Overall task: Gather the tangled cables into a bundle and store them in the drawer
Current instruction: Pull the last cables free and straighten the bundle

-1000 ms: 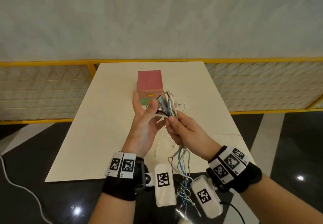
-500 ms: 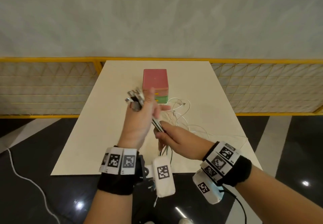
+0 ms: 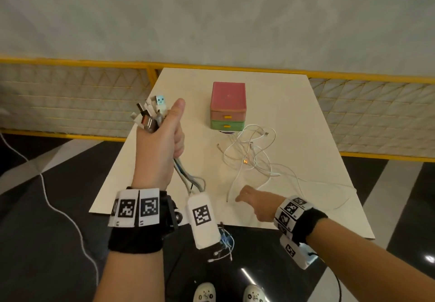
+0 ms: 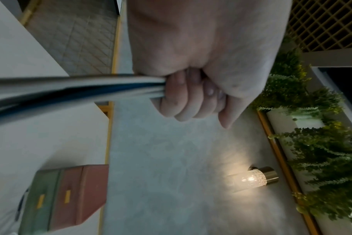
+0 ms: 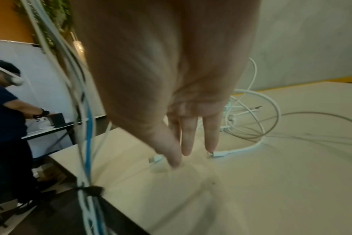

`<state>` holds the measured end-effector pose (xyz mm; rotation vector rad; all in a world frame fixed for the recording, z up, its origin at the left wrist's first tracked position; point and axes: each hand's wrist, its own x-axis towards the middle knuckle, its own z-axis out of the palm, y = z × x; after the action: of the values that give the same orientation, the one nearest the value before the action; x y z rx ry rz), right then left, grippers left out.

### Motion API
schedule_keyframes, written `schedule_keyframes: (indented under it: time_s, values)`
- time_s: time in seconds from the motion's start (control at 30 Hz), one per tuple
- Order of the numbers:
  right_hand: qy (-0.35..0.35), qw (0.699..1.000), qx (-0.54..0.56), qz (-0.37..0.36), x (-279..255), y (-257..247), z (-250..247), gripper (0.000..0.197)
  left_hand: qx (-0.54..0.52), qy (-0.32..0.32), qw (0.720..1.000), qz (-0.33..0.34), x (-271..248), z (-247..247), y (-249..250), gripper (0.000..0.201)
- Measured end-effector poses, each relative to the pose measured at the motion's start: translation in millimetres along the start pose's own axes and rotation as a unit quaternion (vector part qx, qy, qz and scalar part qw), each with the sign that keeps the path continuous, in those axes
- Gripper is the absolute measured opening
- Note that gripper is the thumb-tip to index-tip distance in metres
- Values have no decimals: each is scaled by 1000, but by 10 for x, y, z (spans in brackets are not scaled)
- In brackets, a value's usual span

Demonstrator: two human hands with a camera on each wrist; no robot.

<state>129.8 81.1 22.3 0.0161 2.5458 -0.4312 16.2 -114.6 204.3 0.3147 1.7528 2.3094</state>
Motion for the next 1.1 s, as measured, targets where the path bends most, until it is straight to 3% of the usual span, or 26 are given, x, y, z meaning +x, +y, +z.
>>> schedule_keyframes:
  time_s: [0.1,0.17,0.3,0.43,0.57,0.7,0.77,0.87,0.93,1.0,1.1]
  values:
    - [86,996,28,22,163,75,-54,53,19,5,999,-37,-9,-1,-125,52]
    - [110,993,29,16,311,81,-66,53,28,12,998,-52,-13,9,-226,53]
    - [90,996,15,0,551,17,-41,64,38,23,996,-78,6,4,-396,56]
    - [96,995,-23,13,665,-20,7,31,33,50,991,-116,-11,20,-485,50]
    - [97,993,-66,31,684,-1,59,22,28,65,989,-127,-22,12,-541,49]
    - [166,983,72,28,582,-24,-40,13,42,74,990,-111,-3,9,-582,52]
    - [223,954,198,9,508,-93,-217,7,52,68,992,-96,7,27,-605,49]
    - [304,859,411,-41,313,-320,-595,9,76,42,992,-90,16,100,-643,41]
    - [327,803,492,-81,158,-470,-818,13,84,17,991,-101,27,187,-675,36]
    - [335,778,517,-121,22,-596,-972,12,104,1,988,-117,32,289,-696,36]
    - [336,778,507,-158,-104,-657,-1066,12,142,5,986,-90,43,378,-676,37]
